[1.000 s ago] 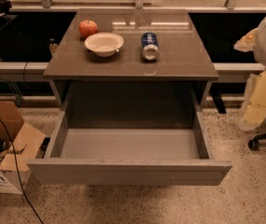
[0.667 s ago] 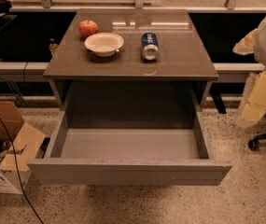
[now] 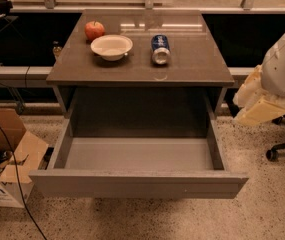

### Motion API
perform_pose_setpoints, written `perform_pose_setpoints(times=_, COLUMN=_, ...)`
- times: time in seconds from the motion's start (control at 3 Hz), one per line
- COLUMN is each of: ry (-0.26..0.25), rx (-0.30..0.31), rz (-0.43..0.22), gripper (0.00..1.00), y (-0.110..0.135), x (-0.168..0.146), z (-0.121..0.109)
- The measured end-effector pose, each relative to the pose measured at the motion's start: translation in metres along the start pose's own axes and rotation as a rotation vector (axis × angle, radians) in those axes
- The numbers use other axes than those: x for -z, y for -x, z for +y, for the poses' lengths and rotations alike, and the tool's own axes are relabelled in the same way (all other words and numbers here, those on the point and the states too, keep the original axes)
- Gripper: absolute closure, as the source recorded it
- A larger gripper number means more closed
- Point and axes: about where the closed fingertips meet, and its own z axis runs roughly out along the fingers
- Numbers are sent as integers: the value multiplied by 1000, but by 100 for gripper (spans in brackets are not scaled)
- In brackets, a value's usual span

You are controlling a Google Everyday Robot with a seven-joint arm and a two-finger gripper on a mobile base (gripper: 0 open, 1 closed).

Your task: Close top drawer

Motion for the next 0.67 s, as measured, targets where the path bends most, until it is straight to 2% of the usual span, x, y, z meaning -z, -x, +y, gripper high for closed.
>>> perform_pose_setpoints(times=0.33, ry=50, rx=-65, rz=-39, gripper=82, y=-13, x=-41, z=16)
perform_pose_setpoints(times=0.67, ry=47, rx=-63, rz=-36, gripper=100, y=-13, x=-40, z=17)
